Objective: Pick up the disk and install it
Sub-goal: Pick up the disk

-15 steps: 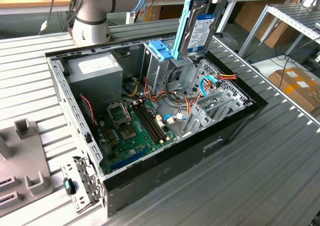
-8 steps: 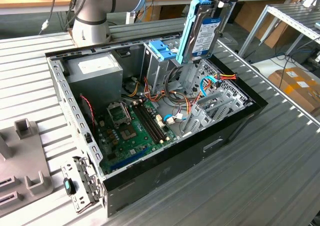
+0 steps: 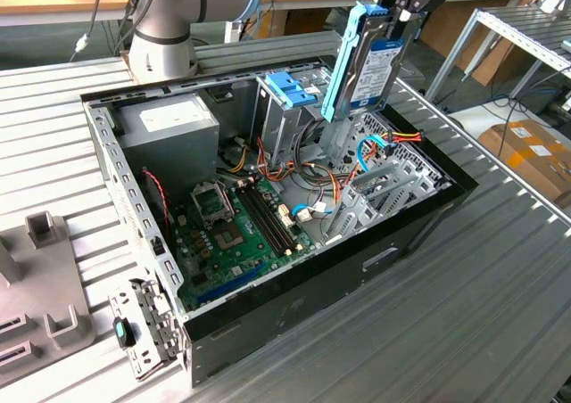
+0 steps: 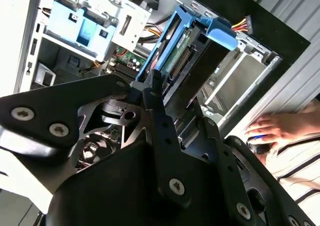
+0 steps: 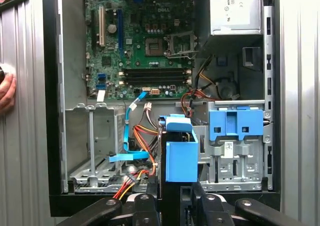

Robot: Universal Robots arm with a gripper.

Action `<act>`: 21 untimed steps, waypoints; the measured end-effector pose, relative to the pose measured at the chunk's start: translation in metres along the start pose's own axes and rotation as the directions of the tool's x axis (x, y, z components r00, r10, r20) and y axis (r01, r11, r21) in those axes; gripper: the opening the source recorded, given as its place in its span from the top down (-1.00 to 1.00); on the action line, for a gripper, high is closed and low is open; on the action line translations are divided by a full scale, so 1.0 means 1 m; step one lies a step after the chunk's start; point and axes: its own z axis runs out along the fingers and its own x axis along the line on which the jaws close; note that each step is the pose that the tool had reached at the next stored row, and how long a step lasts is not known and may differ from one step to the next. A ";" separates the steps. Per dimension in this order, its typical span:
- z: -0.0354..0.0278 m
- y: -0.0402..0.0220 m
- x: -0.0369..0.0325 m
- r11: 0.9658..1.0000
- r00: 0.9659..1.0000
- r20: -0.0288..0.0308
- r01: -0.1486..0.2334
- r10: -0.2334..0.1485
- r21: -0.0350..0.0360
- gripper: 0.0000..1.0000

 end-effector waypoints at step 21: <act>0.0009 -0.0019 0.0354 1.000 1.000 0.000 0.000 0.000 0.000 0.30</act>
